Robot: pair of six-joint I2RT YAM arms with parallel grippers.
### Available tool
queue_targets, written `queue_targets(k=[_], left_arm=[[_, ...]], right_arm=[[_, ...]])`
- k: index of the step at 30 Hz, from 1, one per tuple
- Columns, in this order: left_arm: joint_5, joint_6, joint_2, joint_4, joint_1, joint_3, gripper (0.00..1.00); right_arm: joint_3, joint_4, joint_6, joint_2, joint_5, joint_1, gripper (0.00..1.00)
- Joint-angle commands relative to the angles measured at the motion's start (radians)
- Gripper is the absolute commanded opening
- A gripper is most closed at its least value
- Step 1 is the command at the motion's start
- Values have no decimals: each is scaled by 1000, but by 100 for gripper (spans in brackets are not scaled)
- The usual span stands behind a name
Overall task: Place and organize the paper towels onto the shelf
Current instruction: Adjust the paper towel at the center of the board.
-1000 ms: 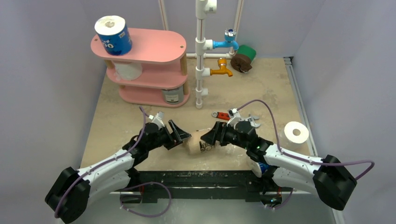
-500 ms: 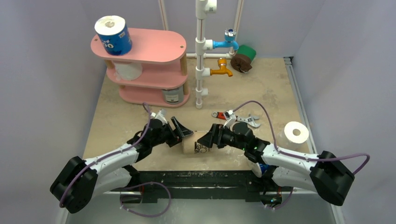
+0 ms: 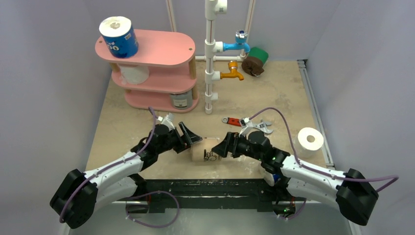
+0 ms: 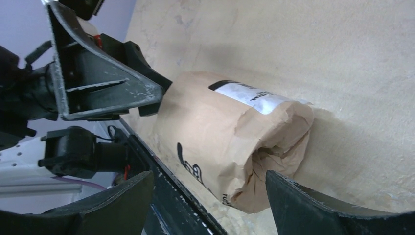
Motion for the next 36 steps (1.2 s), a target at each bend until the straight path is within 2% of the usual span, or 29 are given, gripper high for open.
queue_targets(k=[1, 13, 22, 27, 29, 33, 36], left_arm=[[42, 19, 21, 54, -2, 11, 78], [143, -19, 186, 261, -23, 6, 70], [164, -18, 208, 335, -35, -2, 57], [180, 1, 219, 343, -47, 10, 55], [188, 5, 225, 362, -56, 10, 50], [201, 8, 225, 400, -61, 0, 34], [211, 17, 217, 402, -60, 1, 32]], right_arm=[[0, 14, -10, 41, 0, 5, 85], [-18, 157, 1, 170, -51, 5, 81], [-14, 194, -17, 221, -67, 5, 77], [-12, 218, -21, 244, -69, 5, 76], [-9, 219, -25, 245, -70, 5, 76], [-8, 219, -30, 240, -77, 5, 76], [-11, 217, -35, 231, -83, 5, 77]])
